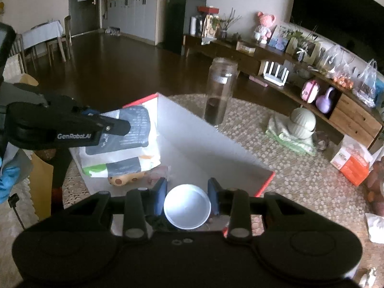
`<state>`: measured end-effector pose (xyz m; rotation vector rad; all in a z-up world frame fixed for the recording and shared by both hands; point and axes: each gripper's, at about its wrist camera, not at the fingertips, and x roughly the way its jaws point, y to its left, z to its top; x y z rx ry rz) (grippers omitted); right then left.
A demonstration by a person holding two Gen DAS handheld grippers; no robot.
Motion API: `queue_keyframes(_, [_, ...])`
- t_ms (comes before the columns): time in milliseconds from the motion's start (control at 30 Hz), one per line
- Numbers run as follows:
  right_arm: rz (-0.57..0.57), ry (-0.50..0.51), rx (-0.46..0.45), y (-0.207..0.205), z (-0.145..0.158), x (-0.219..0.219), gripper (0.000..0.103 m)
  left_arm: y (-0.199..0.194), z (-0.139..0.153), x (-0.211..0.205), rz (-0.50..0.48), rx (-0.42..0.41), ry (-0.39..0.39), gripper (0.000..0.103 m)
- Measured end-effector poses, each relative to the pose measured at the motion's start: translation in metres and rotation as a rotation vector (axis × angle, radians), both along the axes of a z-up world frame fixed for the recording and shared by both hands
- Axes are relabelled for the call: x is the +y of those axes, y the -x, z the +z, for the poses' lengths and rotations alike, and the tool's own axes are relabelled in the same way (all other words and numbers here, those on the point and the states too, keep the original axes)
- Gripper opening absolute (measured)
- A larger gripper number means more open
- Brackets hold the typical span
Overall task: Organize objects
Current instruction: 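Carry the white bag and white cap with both grippers into the shoebox, then lower and open the left gripper releasing the bag while the right releases the cap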
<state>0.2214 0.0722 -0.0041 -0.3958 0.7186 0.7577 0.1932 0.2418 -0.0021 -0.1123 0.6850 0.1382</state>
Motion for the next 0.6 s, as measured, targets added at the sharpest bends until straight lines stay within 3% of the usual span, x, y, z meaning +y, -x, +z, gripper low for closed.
queue_keyframes(600, [0.016, 0.101, 0.050, -0.011, -0.046, 0.029, 0.037, -0.035, -0.050, -0.004, -0.033, 0.123, -0.008, 0.012])
